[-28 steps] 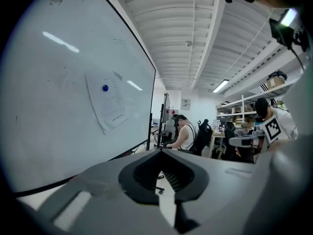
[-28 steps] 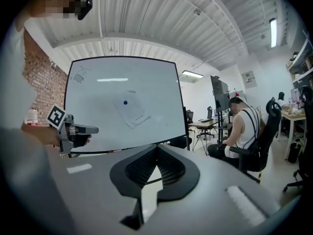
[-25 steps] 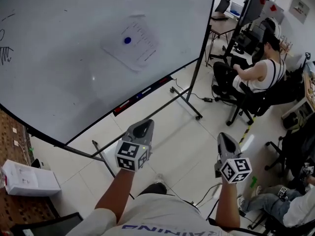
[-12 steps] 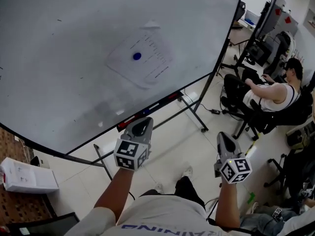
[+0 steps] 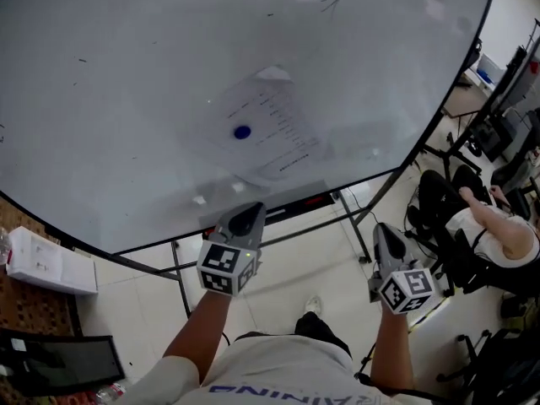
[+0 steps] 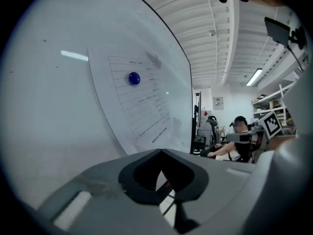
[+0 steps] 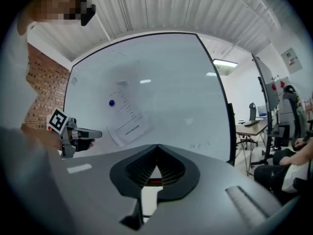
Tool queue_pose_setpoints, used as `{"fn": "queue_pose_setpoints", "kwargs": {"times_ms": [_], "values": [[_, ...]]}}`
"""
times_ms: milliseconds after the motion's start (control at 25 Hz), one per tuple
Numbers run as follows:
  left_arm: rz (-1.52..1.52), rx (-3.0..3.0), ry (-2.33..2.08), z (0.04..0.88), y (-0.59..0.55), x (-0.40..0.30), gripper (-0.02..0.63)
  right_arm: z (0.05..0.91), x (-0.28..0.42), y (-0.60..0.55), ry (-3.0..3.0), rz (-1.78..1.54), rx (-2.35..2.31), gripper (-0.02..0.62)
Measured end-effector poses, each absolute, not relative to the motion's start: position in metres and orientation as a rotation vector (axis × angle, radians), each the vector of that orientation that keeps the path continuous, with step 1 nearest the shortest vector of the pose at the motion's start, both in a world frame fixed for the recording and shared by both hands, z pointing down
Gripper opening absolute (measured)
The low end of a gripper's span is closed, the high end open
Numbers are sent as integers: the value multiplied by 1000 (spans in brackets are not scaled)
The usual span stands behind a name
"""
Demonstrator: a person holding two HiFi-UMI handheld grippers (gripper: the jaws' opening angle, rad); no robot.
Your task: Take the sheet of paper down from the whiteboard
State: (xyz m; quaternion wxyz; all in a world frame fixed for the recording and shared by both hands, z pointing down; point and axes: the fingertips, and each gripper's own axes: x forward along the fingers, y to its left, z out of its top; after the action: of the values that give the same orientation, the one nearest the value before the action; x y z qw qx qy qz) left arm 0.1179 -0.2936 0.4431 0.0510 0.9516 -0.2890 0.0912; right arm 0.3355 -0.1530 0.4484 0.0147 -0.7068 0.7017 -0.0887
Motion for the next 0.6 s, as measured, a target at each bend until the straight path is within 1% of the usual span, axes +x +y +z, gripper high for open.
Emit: {"fn": "queue_pose_setpoints", "kwargs": {"times_ms": [160, 280, 440, 600], "values": [[254, 2854, -1077, 426, -316, 130, 4, 436, 361, -206, 2330, -257, -2050, 6], [251, 2816, -1265, 408, -327, 125, 3, 421, 365, -242, 2439, -223, -1913, 6], [265, 2767, -1519, 378, -340, 104, 4, 398, 348, -282, 2541, -169, -1728, 6], [277, 2802, -1684, 343, -341, 92, 4, 379, 323, -303, 2597, -123, -1592, 6]]}}
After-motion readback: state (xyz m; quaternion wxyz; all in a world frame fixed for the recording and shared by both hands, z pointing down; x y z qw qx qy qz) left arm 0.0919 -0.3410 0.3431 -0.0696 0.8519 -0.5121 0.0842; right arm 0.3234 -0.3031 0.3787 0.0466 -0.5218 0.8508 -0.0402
